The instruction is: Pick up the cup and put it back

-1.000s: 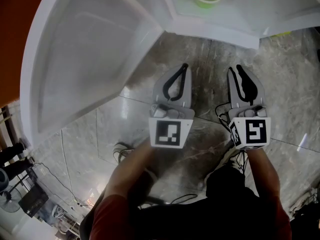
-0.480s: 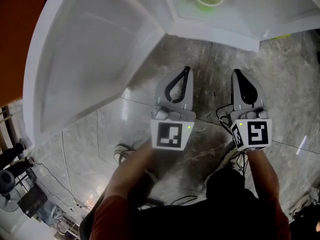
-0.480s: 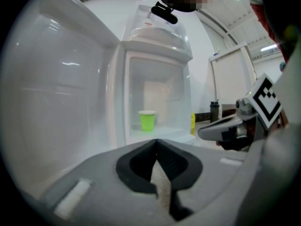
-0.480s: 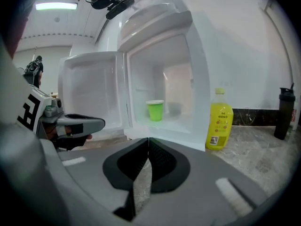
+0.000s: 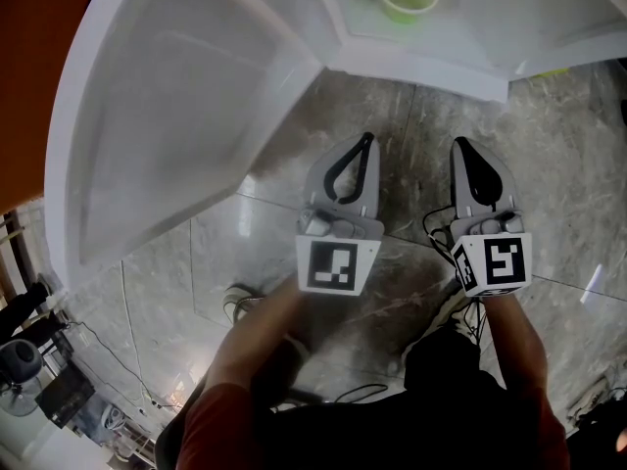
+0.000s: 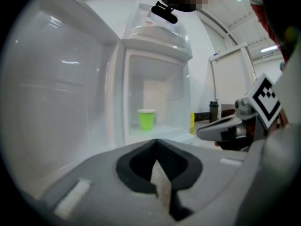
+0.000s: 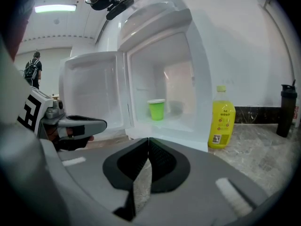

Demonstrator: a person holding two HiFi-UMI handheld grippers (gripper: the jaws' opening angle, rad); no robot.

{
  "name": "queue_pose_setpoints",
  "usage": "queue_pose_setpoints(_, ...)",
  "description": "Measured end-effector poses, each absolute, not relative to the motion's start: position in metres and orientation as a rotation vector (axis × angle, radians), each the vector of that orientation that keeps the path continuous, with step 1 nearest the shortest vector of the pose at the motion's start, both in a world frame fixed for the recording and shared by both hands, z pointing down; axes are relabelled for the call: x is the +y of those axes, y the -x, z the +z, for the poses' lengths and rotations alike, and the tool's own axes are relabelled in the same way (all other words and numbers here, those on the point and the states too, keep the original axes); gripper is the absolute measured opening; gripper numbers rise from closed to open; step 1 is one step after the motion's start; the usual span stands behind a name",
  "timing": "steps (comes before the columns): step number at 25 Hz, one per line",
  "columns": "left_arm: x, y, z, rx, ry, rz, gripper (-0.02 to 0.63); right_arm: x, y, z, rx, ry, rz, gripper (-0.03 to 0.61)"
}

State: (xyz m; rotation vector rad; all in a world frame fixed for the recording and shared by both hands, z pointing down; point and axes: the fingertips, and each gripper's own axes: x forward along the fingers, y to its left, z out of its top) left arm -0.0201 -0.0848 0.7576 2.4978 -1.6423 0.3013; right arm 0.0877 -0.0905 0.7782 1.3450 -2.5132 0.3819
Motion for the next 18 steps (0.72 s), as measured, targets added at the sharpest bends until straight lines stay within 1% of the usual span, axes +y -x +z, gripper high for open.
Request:
queue_pose_setpoints(6, -0.083, 0.019, 0.76, -1.603, -2.523, 0.323, 0.001, -0.092, -0.089, 0.777, -2.51, -1.356, 0.379, 0.002)
queue_pose_setpoints(9, -0.082, 0.015, 0.76, -1.529, -2.577, 0.373, 0.0, -0.092, -0.09, 0.777, -2.501, -1.345, 0.373, 0.002)
queue_pose_setpoints(11, -0.084, 0.014, 0.757, -1.482, -2.588, 0.355, 0.002, -0.091, -0.09, 0.774, -2.489, -1.342, 0.363, 0.002)
queue_pose_setpoints(14, -0.085, 0.022, 0.747, -1.469, -2.529, 0.295, 0.0, -0.088, -0.085, 0.767, -2.467, -1.318, 0.326, 0.002)
queue_pose_setpoints(18, -0.078, 0.026, 0.717, -1.364, -2.639, 0.378, 0.002, -0.077, -0.082, 0.746, -2.432, -1.274, 0.336, 0.002)
